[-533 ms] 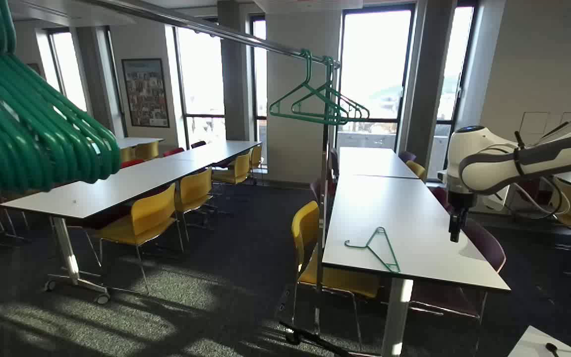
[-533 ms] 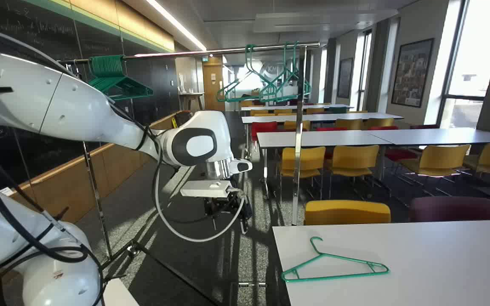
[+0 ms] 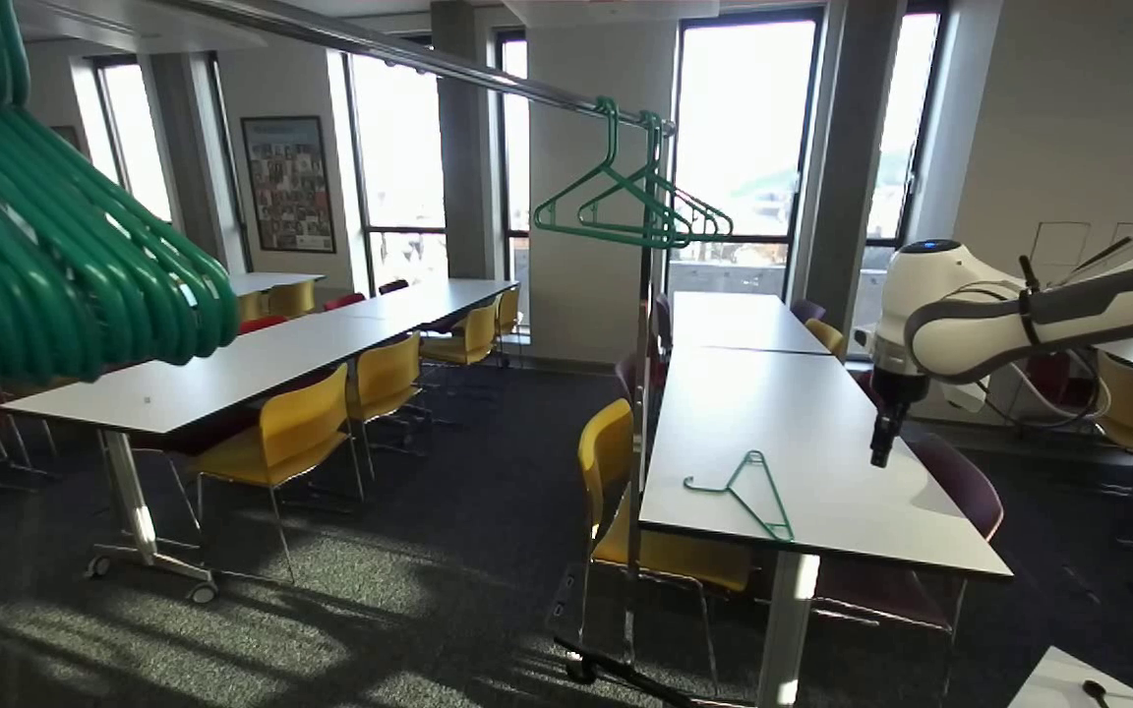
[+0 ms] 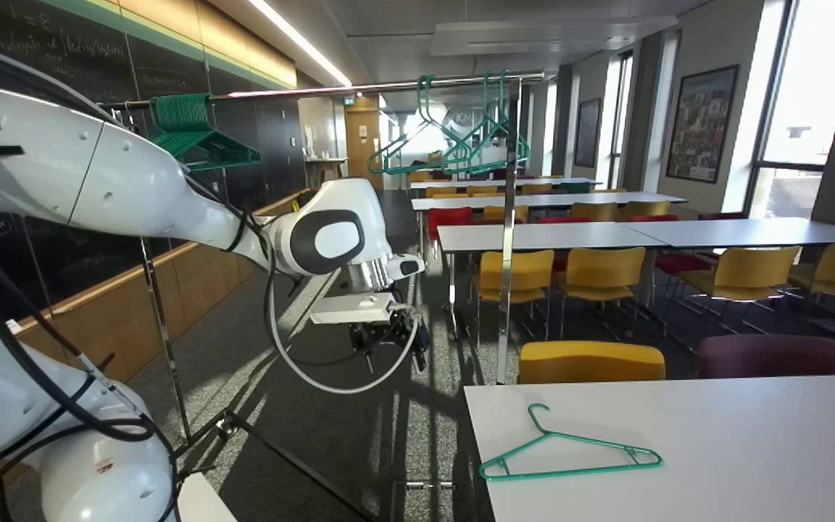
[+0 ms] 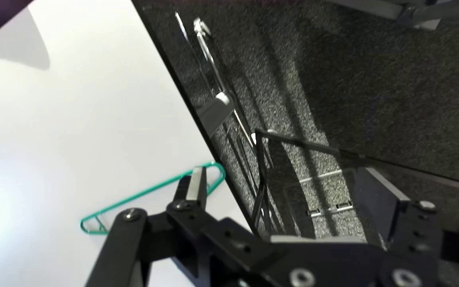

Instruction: Pick up a coat hanger from the rack and put it on the table

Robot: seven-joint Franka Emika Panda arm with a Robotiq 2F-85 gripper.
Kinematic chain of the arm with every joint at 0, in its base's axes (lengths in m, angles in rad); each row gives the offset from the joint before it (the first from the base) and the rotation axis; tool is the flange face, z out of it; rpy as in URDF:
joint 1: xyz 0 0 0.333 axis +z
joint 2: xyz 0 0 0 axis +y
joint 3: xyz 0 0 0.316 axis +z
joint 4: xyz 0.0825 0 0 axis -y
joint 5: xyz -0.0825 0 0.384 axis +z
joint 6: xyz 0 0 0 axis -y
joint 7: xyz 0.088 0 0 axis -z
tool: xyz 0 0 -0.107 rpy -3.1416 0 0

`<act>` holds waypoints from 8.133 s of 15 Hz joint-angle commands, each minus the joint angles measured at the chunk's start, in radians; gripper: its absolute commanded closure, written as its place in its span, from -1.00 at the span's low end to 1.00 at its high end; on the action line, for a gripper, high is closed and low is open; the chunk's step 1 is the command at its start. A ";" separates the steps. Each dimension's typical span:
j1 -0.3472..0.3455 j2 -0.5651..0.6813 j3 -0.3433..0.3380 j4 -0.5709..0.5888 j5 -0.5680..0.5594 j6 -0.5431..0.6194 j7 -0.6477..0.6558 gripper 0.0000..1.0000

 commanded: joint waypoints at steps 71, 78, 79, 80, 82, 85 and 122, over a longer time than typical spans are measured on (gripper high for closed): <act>0.191 0.156 0.256 0.436 0.212 0.786 0.290 1.00; 0.196 0.155 0.260 0.439 0.202 0.778 0.273 -0.14; 0.197 0.155 0.259 0.439 0.202 0.778 0.271 -0.28; 0.197 0.155 0.259 0.438 0.202 0.776 0.271 -0.44; 0.198 0.155 0.259 0.437 0.202 0.776 0.268 -0.71; 0.203 0.155 0.260 0.437 0.203 0.773 0.265 -1.00; -0.383 0.127 0.803 0.505 -0.108 0.795 0.665 -1.00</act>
